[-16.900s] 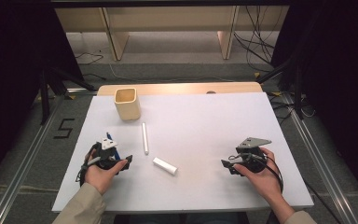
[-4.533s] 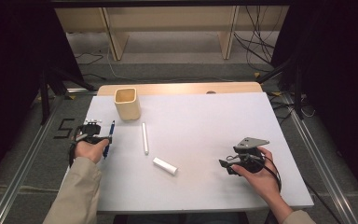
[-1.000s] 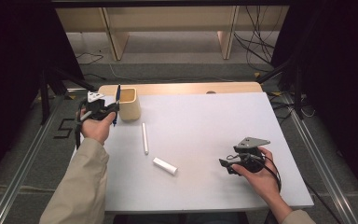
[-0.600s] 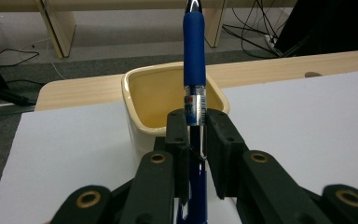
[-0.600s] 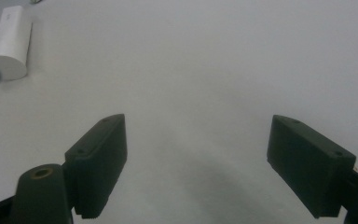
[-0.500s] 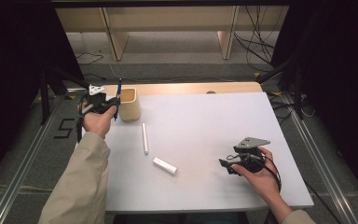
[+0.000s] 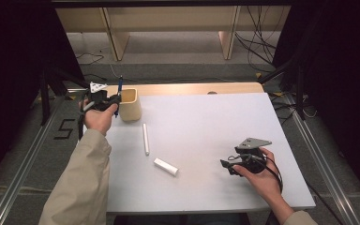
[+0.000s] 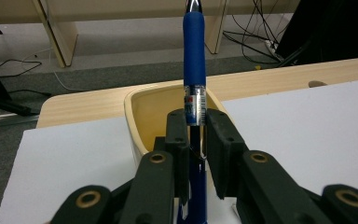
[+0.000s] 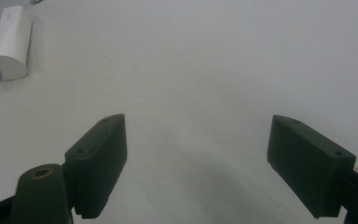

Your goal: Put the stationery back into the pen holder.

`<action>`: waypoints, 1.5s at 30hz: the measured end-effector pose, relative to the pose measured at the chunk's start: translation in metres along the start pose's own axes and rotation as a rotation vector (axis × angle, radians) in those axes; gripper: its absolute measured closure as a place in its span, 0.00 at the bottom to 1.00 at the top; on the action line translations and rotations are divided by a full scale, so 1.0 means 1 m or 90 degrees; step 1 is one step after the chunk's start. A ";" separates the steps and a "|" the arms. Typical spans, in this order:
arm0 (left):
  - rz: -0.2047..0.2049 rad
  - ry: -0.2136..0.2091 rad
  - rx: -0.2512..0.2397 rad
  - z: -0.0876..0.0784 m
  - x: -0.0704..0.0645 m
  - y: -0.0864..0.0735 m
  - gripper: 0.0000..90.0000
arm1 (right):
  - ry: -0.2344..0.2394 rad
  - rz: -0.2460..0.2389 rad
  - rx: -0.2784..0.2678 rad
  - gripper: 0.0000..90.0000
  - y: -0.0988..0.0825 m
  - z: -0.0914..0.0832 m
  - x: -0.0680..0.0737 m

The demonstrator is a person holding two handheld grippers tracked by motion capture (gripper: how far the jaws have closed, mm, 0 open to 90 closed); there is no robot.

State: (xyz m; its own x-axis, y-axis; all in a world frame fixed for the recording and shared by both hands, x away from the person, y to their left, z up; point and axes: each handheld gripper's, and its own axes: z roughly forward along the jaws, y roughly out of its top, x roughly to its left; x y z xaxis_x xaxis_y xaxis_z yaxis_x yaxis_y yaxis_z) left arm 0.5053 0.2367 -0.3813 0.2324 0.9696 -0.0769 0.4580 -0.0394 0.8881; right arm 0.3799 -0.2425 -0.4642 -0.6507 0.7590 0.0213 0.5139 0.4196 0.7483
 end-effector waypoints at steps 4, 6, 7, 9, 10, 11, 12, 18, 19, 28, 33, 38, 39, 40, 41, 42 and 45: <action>-0.001 -0.002 -0.004 0.001 0.000 0.002 0.88 | 0.000 0.000 0.000 0.23 0.000 0.000 0.000; -0.001 -0.005 -0.008 0.002 0.000 0.003 0.88 | 0.000 0.000 -0.001 0.23 0.000 0.000 0.000; -0.001 -0.006 -0.010 0.003 0.000 0.003 0.88 | 0.000 0.000 0.000 0.23 0.000 0.000 0.000; 0.001 -0.004 -0.009 0.004 0.001 0.003 0.88 | 0.000 0.001 0.000 0.23 0.000 0.000 0.000; 0.000 -0.006 -0.010 0.005 0.001 0.003 0.88 | 0.000 0.000 -0.001 0.23 0.000 0.000 0.000; 0.000 -0.005 -0.010 0.005 0.001 0.003 0.88 | 0.001 0.000 -0.001 0.23 0.000 0.000 0.000; 0.001 -0.004 -0.012 0.006 0.001 0.004 0.88 | 0.001 0.000 -0.001 0.23 0.000 0.000 0.000; 0.000 -0.006 -0.023 0.008 0.001 0.008 0.88 | 0.002 0.001 0.000 0.23 0.000 0.000 0.000; 0.001 -0.007 -0.021 0.008 0.001 0.009 0.88 | 0.002 0.000 0.000 0.23 0.000 0.000 0.000; 0.004 -0.008 -0.027 0.011 -0.001 0.015 0.88 | 0.002 0.001 0.000 0.23 0.000 0.000 0.000; 0.005 -0.008 -0.027 0.013 -0.001 0.017 0.88 | 0.002 0.001 0.000 0.23 0.000 0.000 0.000; 0.004 -0.007 -0.030 0.015 0.000 0.019 0.88 | 0.002 0.001 0.000 0.23 0.000 0.000 0.000; 0.003 -0.006 -0.031 0.015 0.000 0.020 0.88 | 0.002 0.001 -0.001 0.23 0.000 0.000 0.000; 0.004 -0.006 -0.032 0.015 0.000 0.020 0.88 | 0.002 0.001 0.000 0.23 0.000 0.000 0.000; 0.007 -0.006 -0.030 0.016 0.000 0.021 0.88 | 0.003 0.001 0.000 0.23 0.000 0.000 0.000; 0.007 -0.006 -0.031 0.016 -0.001 0.021 0.88 | 0.003 0.001 0.000 0.23 0.000 0.000 0.000; 0.011 -0.006 -0.033 0.017 -0.001 0.023 0.88 | 0.003 0.001 0.001 0.23 0.000 0.000 0.000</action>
State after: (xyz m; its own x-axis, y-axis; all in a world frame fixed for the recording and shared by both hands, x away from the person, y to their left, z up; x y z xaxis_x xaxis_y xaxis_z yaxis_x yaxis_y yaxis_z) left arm 0.5303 0.2306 -0.3682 0.2485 0.9664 -0.0660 0.4095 -0.0430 0.9113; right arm 0.3802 -0.2422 -0.4644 -0.6522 0.7576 0.0261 0.5158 0.4183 0.7476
